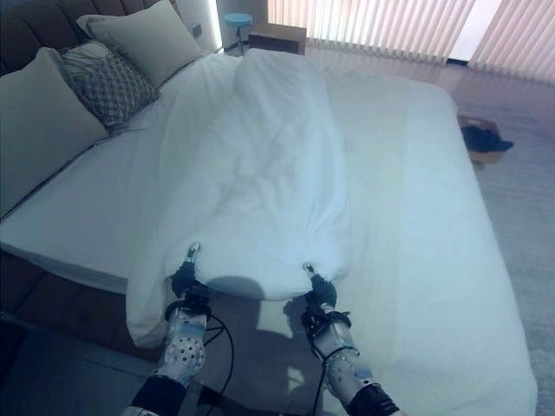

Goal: Make the bed

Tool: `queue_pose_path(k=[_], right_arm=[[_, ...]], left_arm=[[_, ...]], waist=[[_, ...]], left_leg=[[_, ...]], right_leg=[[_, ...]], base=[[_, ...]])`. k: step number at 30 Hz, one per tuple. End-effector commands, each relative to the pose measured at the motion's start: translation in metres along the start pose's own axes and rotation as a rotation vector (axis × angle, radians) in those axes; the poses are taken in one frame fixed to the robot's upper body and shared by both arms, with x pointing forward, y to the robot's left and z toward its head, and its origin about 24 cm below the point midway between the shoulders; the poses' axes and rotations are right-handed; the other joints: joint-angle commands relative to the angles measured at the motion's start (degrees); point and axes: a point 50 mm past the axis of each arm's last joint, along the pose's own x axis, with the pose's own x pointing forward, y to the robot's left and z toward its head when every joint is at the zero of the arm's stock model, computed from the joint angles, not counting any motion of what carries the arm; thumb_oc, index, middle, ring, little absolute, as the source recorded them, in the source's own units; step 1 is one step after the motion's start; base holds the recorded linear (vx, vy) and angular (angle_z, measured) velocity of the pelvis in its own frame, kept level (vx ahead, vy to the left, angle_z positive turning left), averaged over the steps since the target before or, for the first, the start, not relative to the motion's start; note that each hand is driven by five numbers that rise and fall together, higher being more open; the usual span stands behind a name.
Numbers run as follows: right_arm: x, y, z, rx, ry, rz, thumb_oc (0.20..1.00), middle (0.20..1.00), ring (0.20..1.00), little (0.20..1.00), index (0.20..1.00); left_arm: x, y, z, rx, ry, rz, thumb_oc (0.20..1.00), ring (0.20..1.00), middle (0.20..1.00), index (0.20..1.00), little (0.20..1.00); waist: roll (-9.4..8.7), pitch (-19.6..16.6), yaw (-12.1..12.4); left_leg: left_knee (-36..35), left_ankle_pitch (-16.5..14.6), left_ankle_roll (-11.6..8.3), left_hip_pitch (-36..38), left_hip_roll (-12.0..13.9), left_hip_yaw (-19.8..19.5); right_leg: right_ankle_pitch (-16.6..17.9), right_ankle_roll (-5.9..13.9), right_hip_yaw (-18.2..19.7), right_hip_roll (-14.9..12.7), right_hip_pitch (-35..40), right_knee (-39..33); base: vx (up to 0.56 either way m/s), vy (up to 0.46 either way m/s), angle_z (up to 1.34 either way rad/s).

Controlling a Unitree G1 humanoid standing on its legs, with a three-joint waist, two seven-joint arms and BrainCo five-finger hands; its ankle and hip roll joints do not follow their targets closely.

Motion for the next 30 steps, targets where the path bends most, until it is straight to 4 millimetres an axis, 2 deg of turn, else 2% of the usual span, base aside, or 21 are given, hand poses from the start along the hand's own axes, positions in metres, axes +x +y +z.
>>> queue_pose_path(k=[1, 2, 3, 4, 5, 6, 7, 8, 10, 13, 14, 17, 18, 20, 23, 24, 25, 27, 28, 29, 30], right_arm=[[-0.007, -0.011, 0.013, -0.010, -0.074, -0.012, 0.200, 0.200, 0.200, 0.200, 0.200], [-0.006, -0.009, 0.012, -0.010, -0.071, -0.009, 0.200, 0.200, 0.200, 0.200, 0.200], [-0.006, -0.009, 0.012, -0.010, -0.071, -0.009, 0.200, 0.200, 0.200, 0.200, 0.200], [-0.006, -0.008, 0.010, -0.011, -0.065, -0.010, 0.200, 0.200, 0.200, 0.200, 0.200], [-0.003, 0.000, 0.006, -0.013, -0.058, 0.005, 0.200, 0.200, 0.200, 0.200, 0.200], [-0.001, 0.006, 0.004, -0.009, -0.050, 0.030, 0.200, 0.200, 0.200, 0.200, 0.200], [-0.001, 0.012, 0.002, -0.003, -0.044, 0.054, 0.200, 0.200, 0.200, 0.200, 0.200], [0.000, 0.012, 0.002, -0.003, -0.044, 0.054, 0.200, 0.200, 0.200, 0.200, 0.200], [0.001, 0.019, 0.002, -0.008, -0.041, 0.102, 0.200, 0.200, 0.200, 0.200, 0.200], [0.000, 0.027, 0.000, -0.007, -0.033, 0.156, 0.200, 0.200, 0.200, 0.200, 0.200], [0.000, 0.027, 0.000, -0.007, -0.032, 0.156, 0.200, 0.200, 0.200, 0.200, 0.200], [-0.002, 0.027, -0.007, -0.001, -0.006, 0.159, 0.200, 0.200, 0.200, 0.200, 0.200], [-0.003, 0.026, -0.008, -0.007, -0.003, 0.156, 0.200, 0.200, 0.200, 0.200, 0.200], [0.001, 0.030, -0.001, -0.029, -0.021, 0.163, 0.200, 0.200, 0.200, 0.200, 0.200], [0.003, 0.039, 0.006, -0.030, -0.047, 0.208, 0.200, 0.200, 0.200, 0.200, 0.200], [0.001, 0.046, 0.013, -0.034, -0.074, 0.256, 0.200, 0.200, 0.200, 0.200, 0.200], [0.001, 0.046, 0.013, -0.034, -0.074, 0.256, 0.200, 0.200, 0.200, 0.200, 0.200], [-0.004, 0.048, 0.023, -0.029, -0.120, 0.299, 0.200, 0.200, 0.200, 0.200, 0.200], [-0.004, 0.048, 0.023, -0.029, -0.120, 0.299, 0.200, 0.200, 0.200, 0.200, 0.200], [-0.010, 0.048, 0.026, -0.023, -0.137, 0.326, 0.200, 0.200, 0.200, 0.200, 0.200], [-0.010, 0.048, 0.026, -0.023, -0.137, 0.326, 0.200, 0.200, 0.200, 0.200, 0.200]], left_arm=[[0.013, -0.015, 0.062, 0.029, -0.252, -0.122, 0.200, 0.200, 0.200, 0.200, 0.200], [0.014, -0.020, 0.061, 0.046, -0.244, -0.151, 0.200, 0.200, 0.200, 0.200, 0.200], [0.014, -0.020, 0.061, 0.046, -0.244, -0.152, 0.200, 0.200, 0.200, 0.200, 0.200], [0.015, -0.018, 0.062, 0.058, -0.242, -0.148, 0.200, 0.200, 0.200, 0.200, 0.200], [0.014, -0.016, 0.066, 0.069, -0.259, -0.138, 0.200, 0.200, 0.200, 0.200, 0.200], [0.014, -0.015, 0.069, 0.072, -0.269, -0.133, 0.200, 0.200, 0.200, 0.200, 0.200], [0.014, -0.014, 0.073, 0.071, -0.287, -0.123, 0.200, 0.200, 0.200, 0.200, 0.200], [0.014, -0.014, 0.073, 0.071, -0.287, -0.123, 0.200, 0.200, 0.200, 0.200, 0.200], [0.014, -0.014, 0.075, 0.044, -0.301, -0.120, 0.200, 0.200, 0.200, 0.200, 0.200], [0.012, -0.010, 0.071, 0.029, -0.290, -0.104, 0.200, 0.200, 0.200, 0.200, 0.200], [0.012, -0.010, 0.071, 0.029, -0.290, -0.104, 0.200, 0.200, 0.200, 0.200, 0.200], [0.009, -0.003, 0.066, 0.022, -0.275, -0.076, 0.200, 0.200, 0.200, 0.200, 0.200], [0.008, -0.001, 0.065, 0.026, -0.272, -0.070, 0.200, 0.200, 0.200, 0.200, 0.200], [0.006, -0.004, 0.064, 0.027, -0.265, -0.090, 0.200, 0.200, 0.200, 0.200, 0.200], [0.004, -0.016, 0.073, 0.027, -0.302, -0.159, 0.200, 0.200, 0.200, 0.200, 0.200], [0.001, -0.026, 0.083, 0.011, -0.339, -0.223, 0.200, 0.200, 0.200, 0.200, 0.200], [0.001, -0.026, 0.083, 0.011, -0.339, -0.223, 0.200, 0.200, 0.200, 0.200, 0.200], [-0.004, -0.041, 0.090, -0.004, -0.367, -0.325, 0.200, 0.200, 0.200, 0.200, 0.200], [-0.004, -0.041, 0.090, -0.004, -0.367, -0.325, 0.200, 0.200, 0.200, 0.200, 0.200], [-0.011, -0.049, 0.099, -0.004, -0.408, -0.384, 0.200, 0.200, 0.200, 0.200, 0.200], [-0.011, -0.049, 0.099, -0.004, -0.408, -0.384, 0.200, 0.200, 0.200, 0.200, 0.200]], waist=[[-2.20, -5.37, 1.62], [-3.53, -4.98, 1.64], [-3.59, -4.96, 1.73], [-4.27, -4.95, 1.96], [-4.56, -4.50, 3.76], [-4.40, -4.62, 4.30], [-3.94, -4.54, 5.03], [-3.99, -4.63, 4.94], [-3.25, -4.70, 4.76], [-3.63, -4.44, 5.88], [-3.62, -4.36, 5.85], [-4.49, -4.38, 6.44], [-4.43, -4.54, 6.81], [-3.62, -5.53, 6.85], [-3.08, -6.86, 7.23], [-2.85, -7.06, 7.16], [-2.84, -7.06, 7.14], [-2.27, -6.45, 7.29], [-2.25, -6.64, 7.15], [-2.19, -5.13, 7.86], [-2.15, -5.16, 7.80]], left_leg=[[-6.19, 5.77, -3.57, 3.27, -1.89, 1.64], [-2.54, 2.39, -2.39, 2.50, -4.91, 4.21], [-2.36, 2.28, -2.34, 2.45, -4.96, 4.31], [-1.52, 1.22, -1.82, 2.32, -5.80, 6.31], [-0.60, -0.25, -0.72, 2.55, -6.40, 9.90], [-1.66, -0.12, -0.38, 3.11, -6.79, 10.99], [-2.74, -0.19, 0.04, 4.23, -7.02, 12.30], [-2.86, -0.04, 0.07, 4.13, -7.11, 12.24], [-5.54, 0.89, 0.87, 5.74, -8.62, 13.28], [-7.77, 1.97, 0.40, 8.18, -11.29, 14.92], [-7.82, 1.97, 0.37, 8.31, -11.28, 14.88], [-7.11, 2.18, -0.48, 9.44, -13.05, 15.37], [-6.92, 2.25, -0.49, 9.81, -13.34, 15.48], [-7.11, 2.10, -0.28, 11.35, -13.54, 15.32], [-7.02, 1.97, -0.10, 11.73, -13.51, 15.93], [-5.09, 3.55, -1.20, 10.96, -13.41, 15.20], [-5.08, 3.54, -1.20, 10.96, -13.41, 15.19], [-1.20, 8.08, -4.34, 8.54, -13.02, 13.65], [-1.30, 8.26, -4.33, 8.32, -13.05, 13.51], [3.97, 10.40, -6.27, 5.23, -13.63, 10.15], [4.14, 10.32, -6.28, 5.12, -13.62, 10.09]], right_leg=[[5.53, 7.17, 8.82, -8.74, 8.32, -9.67], [10.95, 7.60, 8.75, -11.42, 7.25, -10.27], [10.99, 7.65, 8.85, -11.47, 7.25, -10.33], [14.37, 7.86, 7.82, -12.87, 6.97, -11.13], [18.24, 7.44, 1.72, -15.35, 5.69, -11.08], [18.80, 7.12, -1.74, -15.93, 5.17, -10.53], [17.17, 6.94, -5.87, -16.31, 5.65, -8.97], [17.24, 6.96, -5.95, -16.38, 5.59, -9.04], [11.71, 5.75, -6.57, -11.84, 4.53, -4.03], [3.90, 4.01, -11.90, -4.41, 5.56, -3.23], [3.87, 3.98, -11.95, -4.38, 5.71, -3.28], [2.09, 2.91, -11.66, -0.21, 7.05, -5.16], [1.70, 2.37, -11.61, 0.07, 8.07, -5.96], [1.16, 1.16, -8.81, 1.14, 9.97, -7.43], [1.60, 1.05, -9.56, 1.21, 11.94, -10.31], [1.82, 0.55, -9.21, 2.17, 13.29, -12.07], [1.82, 0.55, -9.23, 2.17, 13.31, -12.08], [1.52, -0.19, -10.26, 2.87, 14.96, -13.85], [1.68, -0.19, -10.40, 2.88, 14.80, -13.99], [1.91, -0.67, -10.12, 2.50, 14.10, -13.34], [1.86, -0.67, -10.18, 2.51, 14.06, -13.27]], base=[[0.15, 0.811, 0.14], [0.09, 0.609, 0.25], [0.04, 0.531, 0.20], [0.02, 0.509, 0.16], [0.03, 0.666, -0.11], [0.04, 0.659, -0.78], [0.03, 0.347, -1.05], [0.02, 0.384, -0.84], [0.01, 0.438, 0.05], [0.01, 0.335, 0.09], [0.01, 0.148, -0.13], [0.00, 0.082, -0.10], [-0.01, 0.079, -0.02], [0.00, 0.027, 0.00], [0.00, -0.026, 0.00], [-0.02, -0.059, -0.05], [-0.10, -0.077, 0.09], [-0.11, -0.038, 0.26], [-0.20, 0.010, 0.59], [-0.16, 0.021, 0.67], [-0.20, 0.035, 0.61]])
